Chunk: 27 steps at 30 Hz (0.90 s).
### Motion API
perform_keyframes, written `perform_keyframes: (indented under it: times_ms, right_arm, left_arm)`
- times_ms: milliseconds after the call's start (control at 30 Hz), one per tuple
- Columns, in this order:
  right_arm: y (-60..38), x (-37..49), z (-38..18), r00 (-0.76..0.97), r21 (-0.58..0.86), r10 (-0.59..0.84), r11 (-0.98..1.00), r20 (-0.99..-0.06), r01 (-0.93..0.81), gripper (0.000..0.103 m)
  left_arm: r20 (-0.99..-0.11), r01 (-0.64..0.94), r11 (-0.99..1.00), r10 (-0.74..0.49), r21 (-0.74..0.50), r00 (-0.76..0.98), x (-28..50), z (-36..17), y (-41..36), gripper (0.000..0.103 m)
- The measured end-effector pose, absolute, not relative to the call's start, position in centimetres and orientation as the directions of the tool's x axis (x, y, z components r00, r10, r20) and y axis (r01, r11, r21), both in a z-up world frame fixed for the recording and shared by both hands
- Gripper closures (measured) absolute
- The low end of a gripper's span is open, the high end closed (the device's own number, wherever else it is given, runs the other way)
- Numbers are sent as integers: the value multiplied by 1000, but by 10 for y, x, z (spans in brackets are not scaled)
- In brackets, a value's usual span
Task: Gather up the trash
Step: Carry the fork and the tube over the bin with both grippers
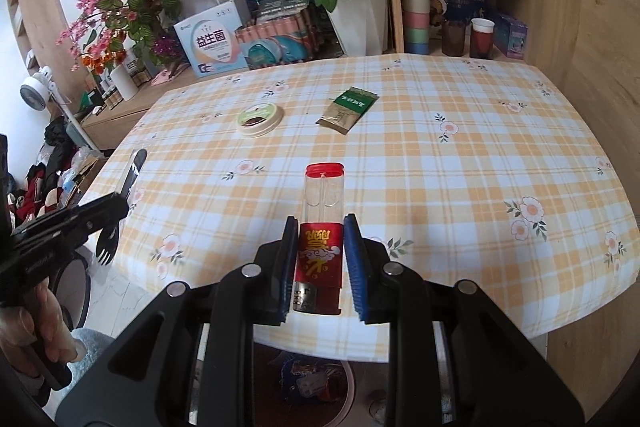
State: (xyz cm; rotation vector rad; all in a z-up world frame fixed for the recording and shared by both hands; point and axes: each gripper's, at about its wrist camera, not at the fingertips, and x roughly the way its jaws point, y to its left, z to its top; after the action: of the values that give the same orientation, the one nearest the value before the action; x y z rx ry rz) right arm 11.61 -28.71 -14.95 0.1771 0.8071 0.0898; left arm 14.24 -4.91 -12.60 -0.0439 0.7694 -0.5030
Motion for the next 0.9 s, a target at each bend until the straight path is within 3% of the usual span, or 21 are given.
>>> perform_keyframes:
  times_ms: [900]
  right_arm:
    - [-276, 50, -130, 723, 228, 193, 972, -663, -51, 77]
  left_arm:
    - [-704, 455, 855, -482, -249, 521, 32, -144, -35, 93]
